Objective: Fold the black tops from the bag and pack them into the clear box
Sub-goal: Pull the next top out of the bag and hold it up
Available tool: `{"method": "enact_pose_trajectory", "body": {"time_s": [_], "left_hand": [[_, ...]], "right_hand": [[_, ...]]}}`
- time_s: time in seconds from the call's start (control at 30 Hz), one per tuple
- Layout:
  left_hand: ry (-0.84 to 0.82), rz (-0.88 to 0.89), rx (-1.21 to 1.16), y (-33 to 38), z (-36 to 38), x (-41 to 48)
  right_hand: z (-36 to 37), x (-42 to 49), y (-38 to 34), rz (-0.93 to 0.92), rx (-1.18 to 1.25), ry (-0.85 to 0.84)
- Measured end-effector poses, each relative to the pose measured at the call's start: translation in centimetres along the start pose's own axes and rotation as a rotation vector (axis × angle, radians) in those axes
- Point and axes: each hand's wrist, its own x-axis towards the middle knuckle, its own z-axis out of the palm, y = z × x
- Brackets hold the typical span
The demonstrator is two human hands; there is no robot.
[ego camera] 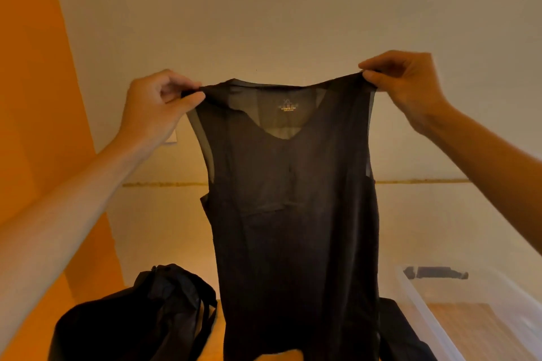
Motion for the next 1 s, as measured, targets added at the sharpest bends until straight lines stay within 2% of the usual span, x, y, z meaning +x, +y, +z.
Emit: {"method": "enact_pose_trajectory", "body": {"time_s": [0.17,0.3,0.43,0.57,0.7,1.0], "left_hand": [[0.129,-0.052,-0.243,2.3,0.2,1.8],[0.160,0.020,-0.074,2.8,-0.3,2.9],[0.080,0.141,0.150,3.7,-0.6,3.4],[0.098,0.122,0.138,4.8,-0.1,2.8],[0.101,0.041,-0.012,5.8,-0.5,1.9],[0.136,0.144,-0.151,8.5,-3.4,-2.7]], "right_hand": [[-1.2,2.6,-2.2,-0.023,0.031,0.064],[-2.1,3.0,-3.3,-0.100,-0.041,0.097],[-2.9,3.4,-4.2,-0.168,-0.222,0.079],[-3.3,2.5,-4.6,-0.202,-0.310,0.092],[-3.4,1.3,-4.6,-0.155,-0.250,0.133],[-4.4,-2.6,-8.5,-0.203,-0.084,0.195]]}}
